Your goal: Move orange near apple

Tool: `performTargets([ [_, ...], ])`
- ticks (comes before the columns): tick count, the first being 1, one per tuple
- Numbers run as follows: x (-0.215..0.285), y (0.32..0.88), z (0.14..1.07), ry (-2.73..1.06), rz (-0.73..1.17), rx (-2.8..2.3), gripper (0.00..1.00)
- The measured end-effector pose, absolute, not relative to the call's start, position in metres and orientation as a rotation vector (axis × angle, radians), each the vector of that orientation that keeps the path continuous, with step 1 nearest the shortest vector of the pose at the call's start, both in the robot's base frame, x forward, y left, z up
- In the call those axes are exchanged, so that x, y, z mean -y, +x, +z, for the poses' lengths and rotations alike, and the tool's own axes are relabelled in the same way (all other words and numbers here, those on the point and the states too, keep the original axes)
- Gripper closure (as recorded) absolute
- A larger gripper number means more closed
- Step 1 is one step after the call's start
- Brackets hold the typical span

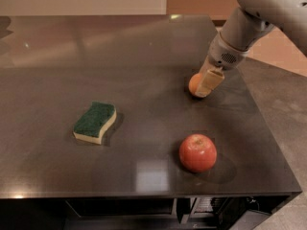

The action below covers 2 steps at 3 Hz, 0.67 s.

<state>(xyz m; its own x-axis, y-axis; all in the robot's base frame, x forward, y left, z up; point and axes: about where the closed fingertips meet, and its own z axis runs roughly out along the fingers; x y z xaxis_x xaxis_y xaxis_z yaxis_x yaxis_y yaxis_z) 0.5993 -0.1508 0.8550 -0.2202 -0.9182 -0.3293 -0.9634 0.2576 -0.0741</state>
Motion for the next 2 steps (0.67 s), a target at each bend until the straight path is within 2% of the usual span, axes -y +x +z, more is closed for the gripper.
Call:
performTargets([
  [1,0.155,0.593,0.864,-1.763,0.213,-2.198,0.86],
  [2,0.164,0.572,0.88,-1.847,0.233,-2.124,1.0],
])
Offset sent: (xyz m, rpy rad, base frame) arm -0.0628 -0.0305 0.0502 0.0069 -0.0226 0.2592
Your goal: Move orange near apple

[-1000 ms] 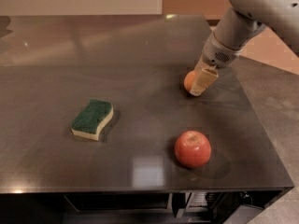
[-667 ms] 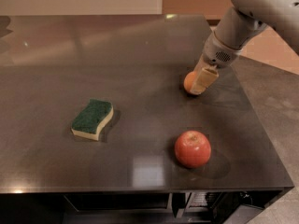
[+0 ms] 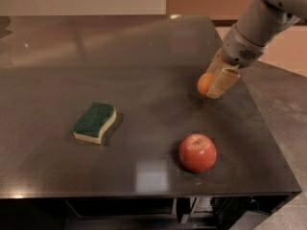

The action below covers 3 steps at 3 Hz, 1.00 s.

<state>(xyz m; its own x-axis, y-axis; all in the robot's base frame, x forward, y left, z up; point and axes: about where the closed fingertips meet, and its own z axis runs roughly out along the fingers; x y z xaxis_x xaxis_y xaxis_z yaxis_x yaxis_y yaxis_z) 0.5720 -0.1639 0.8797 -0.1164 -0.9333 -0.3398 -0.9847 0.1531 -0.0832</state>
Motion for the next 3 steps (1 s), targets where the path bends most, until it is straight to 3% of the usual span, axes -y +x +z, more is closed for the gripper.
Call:
performTargets([
  [3,0.165,0.472,0.889,-2.25,0.383,-1.77,1.0],
])
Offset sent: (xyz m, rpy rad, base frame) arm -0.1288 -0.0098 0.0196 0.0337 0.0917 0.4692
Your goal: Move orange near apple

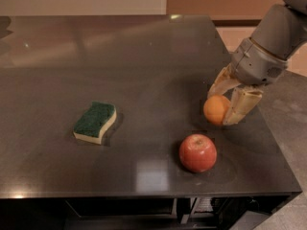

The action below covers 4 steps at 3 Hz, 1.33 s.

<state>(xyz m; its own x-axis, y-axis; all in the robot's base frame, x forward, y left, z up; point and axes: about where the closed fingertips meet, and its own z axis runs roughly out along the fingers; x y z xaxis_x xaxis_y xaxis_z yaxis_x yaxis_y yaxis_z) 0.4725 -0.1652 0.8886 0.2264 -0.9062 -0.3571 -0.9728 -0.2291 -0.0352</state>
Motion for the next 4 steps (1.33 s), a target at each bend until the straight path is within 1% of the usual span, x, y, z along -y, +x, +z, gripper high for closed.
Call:
performTargets([
  [2,0.16,0.445,0.867,-2.386,0.424,-1.684,1.0],
  [3,0.157,0.438,0.86,-2.406,0.434,-1.682,0.84],
  [4,0.157,0.435,0.854,-2.413,0.436,-1.694,0.6],
])
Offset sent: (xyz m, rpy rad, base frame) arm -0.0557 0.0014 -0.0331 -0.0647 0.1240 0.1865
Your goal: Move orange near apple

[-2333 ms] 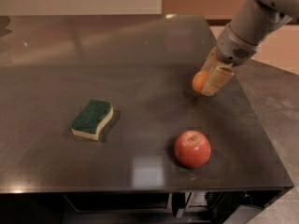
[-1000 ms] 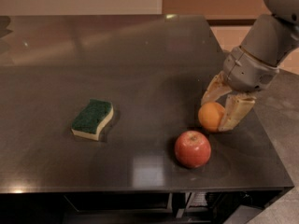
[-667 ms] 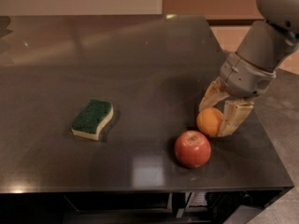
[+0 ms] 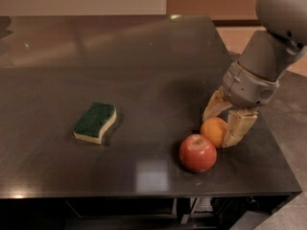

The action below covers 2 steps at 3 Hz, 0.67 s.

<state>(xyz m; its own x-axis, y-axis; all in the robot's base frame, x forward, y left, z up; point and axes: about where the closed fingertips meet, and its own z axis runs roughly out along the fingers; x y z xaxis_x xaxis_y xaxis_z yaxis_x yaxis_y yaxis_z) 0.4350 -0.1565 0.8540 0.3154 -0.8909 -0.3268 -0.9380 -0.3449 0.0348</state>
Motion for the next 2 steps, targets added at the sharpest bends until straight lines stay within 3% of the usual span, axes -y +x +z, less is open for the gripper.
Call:
performTargets([
  [2,0.1542,0.4374,0.8504,-2.401,0.414,-1.7,0.14],
])
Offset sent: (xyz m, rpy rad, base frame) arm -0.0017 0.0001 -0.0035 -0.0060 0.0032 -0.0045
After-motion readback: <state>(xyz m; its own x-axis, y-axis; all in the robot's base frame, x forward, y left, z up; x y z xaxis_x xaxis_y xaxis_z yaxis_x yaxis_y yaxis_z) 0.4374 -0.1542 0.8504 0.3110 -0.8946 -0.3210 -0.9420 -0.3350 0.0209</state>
